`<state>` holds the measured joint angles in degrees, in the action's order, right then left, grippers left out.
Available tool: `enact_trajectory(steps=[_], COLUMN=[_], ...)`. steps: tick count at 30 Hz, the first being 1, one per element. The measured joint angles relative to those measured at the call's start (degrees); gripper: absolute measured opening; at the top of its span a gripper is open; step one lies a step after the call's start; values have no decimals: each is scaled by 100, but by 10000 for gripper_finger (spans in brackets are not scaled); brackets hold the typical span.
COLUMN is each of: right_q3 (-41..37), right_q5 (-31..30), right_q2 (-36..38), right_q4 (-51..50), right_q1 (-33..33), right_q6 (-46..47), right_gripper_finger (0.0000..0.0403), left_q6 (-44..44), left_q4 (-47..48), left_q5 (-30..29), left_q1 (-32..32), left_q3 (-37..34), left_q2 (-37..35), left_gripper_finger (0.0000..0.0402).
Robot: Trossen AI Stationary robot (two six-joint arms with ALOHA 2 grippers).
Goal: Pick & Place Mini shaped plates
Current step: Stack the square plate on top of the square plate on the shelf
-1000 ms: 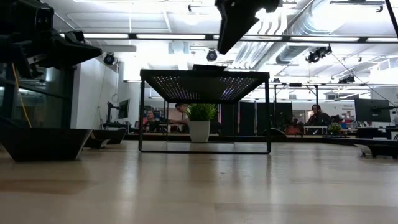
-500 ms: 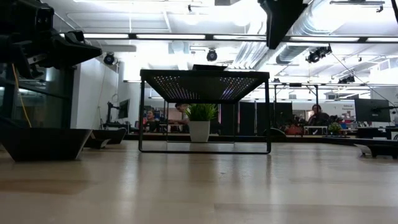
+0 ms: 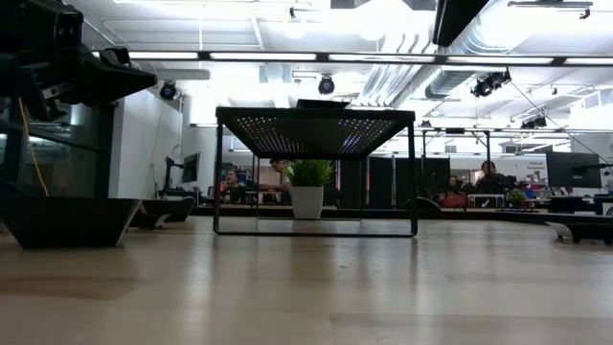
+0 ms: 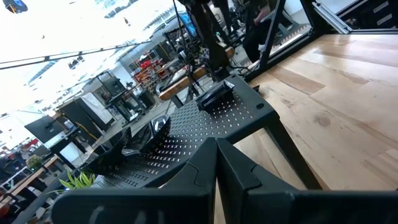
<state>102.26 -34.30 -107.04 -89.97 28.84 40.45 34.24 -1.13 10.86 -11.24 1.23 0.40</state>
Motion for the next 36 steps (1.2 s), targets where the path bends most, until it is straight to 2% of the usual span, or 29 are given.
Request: enact_trajectory(steps=[5, 8, 14, 20, 29, 36], right_q3=[-51, -411, -1498, -2323, -3221, -4070], right_q5=[-301, -345, 68, 454, 901, 1481], right_q2=[1, 2, -7, 55, 639, 1021], right_q4=[111, 420, 1032, 1016, 1215, 2063], right_q1=[231, 338, 461, 645, 749, 609], right_q6=[345, 293, 479, 1128, 2389, 2416], right_gripper_finger=[138, 138, 138, 138, 138, 138], left_q6=[0, 0, 0, 0, 0, 0], left_q4=[0, 0, 0, 0, 0, 0], left_q5=[2, 2, 0, 1, 2, 1], left_q1=[0, 2, 0, 0, 1, 1], left_q3=[0, 0, 0, -2, -2, -2], left_q2=[-1, 0, -1, 0, -2, -1], left_gripper_finger=[1, 1, 1, 1, 1, 1])
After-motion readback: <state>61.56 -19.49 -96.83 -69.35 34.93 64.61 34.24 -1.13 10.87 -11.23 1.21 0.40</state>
